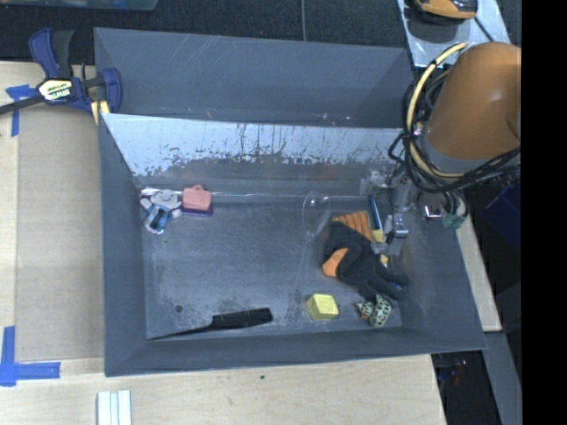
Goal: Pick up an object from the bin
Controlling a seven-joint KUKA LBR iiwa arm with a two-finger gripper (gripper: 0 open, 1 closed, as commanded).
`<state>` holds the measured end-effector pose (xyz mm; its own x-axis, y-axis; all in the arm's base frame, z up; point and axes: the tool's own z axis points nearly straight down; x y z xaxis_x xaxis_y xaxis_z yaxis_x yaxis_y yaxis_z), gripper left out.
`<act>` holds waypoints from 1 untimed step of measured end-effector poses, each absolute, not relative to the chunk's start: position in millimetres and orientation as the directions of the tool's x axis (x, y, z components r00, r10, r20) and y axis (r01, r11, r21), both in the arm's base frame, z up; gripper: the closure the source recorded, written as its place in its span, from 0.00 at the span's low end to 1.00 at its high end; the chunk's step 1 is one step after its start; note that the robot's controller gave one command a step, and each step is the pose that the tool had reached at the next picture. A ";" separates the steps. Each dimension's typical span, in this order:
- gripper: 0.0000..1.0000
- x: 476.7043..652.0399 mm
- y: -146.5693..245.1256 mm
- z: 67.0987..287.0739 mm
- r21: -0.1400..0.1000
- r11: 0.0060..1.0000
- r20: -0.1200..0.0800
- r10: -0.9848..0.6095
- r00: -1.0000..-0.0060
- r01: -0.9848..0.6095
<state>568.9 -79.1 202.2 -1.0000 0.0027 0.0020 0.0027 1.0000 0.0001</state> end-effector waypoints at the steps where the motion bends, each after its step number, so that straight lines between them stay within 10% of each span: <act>1: 0.00 570.4 -78.8 205.0 -0.001 1.000 -0.004 0.000 -1.000 0.000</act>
Offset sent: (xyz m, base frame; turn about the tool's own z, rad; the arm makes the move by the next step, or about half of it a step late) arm 0.0112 -0.0519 -0.1322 -0.4685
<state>570.4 -78.8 205.0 -1.0000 0.0005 -0.0040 0.0005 1.0000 -0.0006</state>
